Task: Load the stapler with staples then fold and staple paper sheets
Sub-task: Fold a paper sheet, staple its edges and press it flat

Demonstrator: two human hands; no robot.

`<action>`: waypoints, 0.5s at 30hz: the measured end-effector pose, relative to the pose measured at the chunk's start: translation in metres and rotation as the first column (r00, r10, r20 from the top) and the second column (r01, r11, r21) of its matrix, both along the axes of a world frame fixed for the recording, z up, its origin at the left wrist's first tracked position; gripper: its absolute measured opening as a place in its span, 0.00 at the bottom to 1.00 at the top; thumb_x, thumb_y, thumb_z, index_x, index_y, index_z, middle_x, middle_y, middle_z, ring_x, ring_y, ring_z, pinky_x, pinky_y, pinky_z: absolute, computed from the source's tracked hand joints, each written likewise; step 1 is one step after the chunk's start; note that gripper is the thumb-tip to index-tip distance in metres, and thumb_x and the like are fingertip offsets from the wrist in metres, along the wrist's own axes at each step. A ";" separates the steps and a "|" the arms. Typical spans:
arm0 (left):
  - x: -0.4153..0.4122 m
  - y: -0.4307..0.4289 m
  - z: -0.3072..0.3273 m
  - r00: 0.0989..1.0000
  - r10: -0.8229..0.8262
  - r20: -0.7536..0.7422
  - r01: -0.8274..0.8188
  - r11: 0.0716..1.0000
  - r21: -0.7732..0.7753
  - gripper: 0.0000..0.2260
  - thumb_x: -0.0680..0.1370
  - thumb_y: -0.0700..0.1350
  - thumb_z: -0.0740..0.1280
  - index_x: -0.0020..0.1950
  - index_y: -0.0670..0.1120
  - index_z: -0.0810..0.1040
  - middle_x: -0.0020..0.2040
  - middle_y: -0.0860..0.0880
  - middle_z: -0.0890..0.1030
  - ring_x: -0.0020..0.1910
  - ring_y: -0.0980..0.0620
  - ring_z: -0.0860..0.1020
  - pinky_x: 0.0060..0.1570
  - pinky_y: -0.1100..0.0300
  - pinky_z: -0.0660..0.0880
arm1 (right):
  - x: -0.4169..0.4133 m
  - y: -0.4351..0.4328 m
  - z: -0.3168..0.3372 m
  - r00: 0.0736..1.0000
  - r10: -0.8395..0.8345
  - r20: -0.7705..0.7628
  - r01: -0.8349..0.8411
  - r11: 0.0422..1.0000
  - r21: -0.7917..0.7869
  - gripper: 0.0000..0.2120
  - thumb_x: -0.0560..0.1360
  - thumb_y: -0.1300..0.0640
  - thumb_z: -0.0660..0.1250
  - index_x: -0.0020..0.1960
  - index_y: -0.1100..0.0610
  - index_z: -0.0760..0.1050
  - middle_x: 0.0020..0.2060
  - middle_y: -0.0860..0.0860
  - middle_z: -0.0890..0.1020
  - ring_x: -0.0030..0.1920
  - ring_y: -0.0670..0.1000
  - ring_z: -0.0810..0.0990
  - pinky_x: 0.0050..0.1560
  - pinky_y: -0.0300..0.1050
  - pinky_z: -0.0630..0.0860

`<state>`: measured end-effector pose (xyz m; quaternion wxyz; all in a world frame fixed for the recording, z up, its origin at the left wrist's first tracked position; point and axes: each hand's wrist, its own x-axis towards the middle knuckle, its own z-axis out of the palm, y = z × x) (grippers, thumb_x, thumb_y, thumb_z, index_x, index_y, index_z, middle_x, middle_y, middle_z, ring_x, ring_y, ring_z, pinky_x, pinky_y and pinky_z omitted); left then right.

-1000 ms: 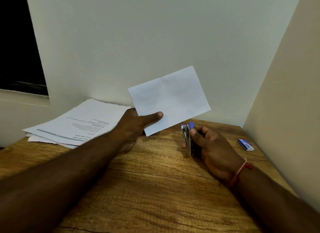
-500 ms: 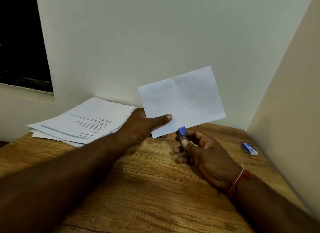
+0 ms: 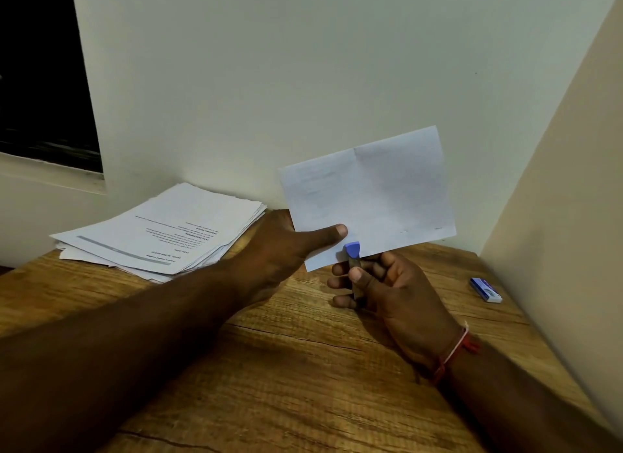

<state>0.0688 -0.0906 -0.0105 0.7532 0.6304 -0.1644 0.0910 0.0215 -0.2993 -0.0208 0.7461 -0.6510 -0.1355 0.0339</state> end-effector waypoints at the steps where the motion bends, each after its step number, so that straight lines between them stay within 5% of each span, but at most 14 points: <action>1: -0.001 -0.001 0.000 1.000 0.000 0.000 0.000 1.000 -0.001 0.19 0.79 0.41 0.81 0.69 0.48 0.84 0.58 0.51 0.91 0.57 0.53 0.90 0.49 0.62 0.84 | 0.000 0.000 0.000 1.000 -0.010 0.001 0.010 1.000 -0.004 0.14 0.84 0.67 0.66 0.69 0.65 0.77 0.57 0.64 0.87 0.58 0.66 0.88 0.51 0.57 0.88; 11: 0.002 0.001 0.001 0.996 0.084 -0.014 -0.082 0.992 0.096 0.23 0.76 0.47 0.85 0.69 0.49 0.84 0.60 0.50 0.90 0.61 0.48 0.88 0.66 0.42 0.85 | 0.002 -0.006 -0.001 0.994 -0.095 0.062 0.101 0.989 -0.105 0.10 0.85 0.65 0.66 0.66 0.63 0.79 0.54 0.60 0.89 0.55 0.62 0.89 0.49 0.53 0.89; 15: 0.001 0.001 0.000 0.995 0.100 -0.021 -0.097 0.989 0.111 0.23 0.76 0.48 0.84 0.69 0.49 0.85 0.59 0.51 0.91 0.60 0.49 0.89 0.66 0.41 0.85 | 0.002 -0.005 -0.001 0.993 -0.098 0.064 0.104 0.989 -0.104 0.10 0.85 0.65 0.66 0.66 0.63 0.79 0.54 0.60 0.89 0.55 0.62 0.89 0.50 0.55 0.88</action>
